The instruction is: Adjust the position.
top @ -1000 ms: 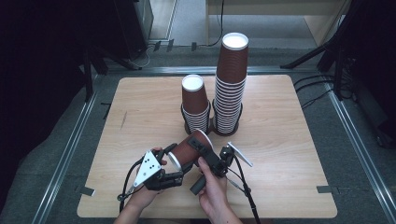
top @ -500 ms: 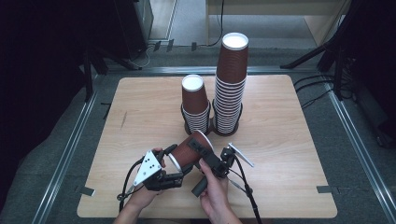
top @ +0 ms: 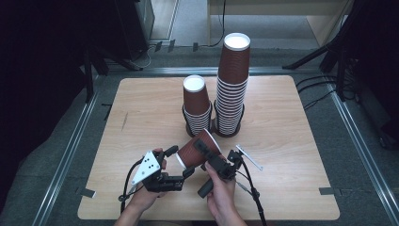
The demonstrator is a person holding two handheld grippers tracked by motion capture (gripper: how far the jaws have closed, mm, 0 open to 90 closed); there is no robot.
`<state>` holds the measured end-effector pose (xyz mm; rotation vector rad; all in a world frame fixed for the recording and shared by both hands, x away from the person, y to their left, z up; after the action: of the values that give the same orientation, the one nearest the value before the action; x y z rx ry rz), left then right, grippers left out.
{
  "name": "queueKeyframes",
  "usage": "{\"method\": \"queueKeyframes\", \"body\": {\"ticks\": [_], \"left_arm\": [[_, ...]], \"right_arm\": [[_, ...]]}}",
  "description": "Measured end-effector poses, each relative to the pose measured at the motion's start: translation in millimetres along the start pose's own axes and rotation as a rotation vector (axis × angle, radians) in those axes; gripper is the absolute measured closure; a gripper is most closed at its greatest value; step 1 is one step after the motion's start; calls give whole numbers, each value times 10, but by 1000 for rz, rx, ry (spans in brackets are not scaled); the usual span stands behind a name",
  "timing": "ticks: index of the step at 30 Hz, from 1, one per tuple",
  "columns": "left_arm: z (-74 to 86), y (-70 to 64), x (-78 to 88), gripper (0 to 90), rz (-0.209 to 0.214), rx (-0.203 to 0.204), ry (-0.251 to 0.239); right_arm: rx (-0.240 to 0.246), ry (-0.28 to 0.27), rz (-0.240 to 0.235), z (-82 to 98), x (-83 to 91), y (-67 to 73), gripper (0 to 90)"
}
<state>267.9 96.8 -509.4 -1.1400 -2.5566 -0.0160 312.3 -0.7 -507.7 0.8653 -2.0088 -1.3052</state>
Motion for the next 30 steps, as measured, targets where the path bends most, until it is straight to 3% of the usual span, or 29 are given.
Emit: {"method": "queueKeyframes", "body": {"ticks": [7, 13, 18, 30], "left_arm": [[11, 36, 14, 71, 9, 15, 6], [7, 95, 35, 54, 1, 28, 5], [13, 144, 55, 42, -10, 38, 5], [64, 306, 133, 42, -55, 69, 10]], "right_arm": [[109, -110, 21, -183, 119, 28, 117], [236, -184, 105, -355, 242, -31, 117], [379, -239, 185, -479, 364, -64, 117], [510, -295, 272, -695, 615, -135, 116]]}}
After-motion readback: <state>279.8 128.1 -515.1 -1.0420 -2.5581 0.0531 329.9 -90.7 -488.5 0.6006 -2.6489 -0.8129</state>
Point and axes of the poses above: each handheld gripper's, and its own axes: x roughly backward along the jaws, z roughly out of its underside, y roughly to its left, the point moved 9 cm from there along -x, roughly forward along the jaws, and after that the axes turned 9 degrees about y, right-handed, at the moved point
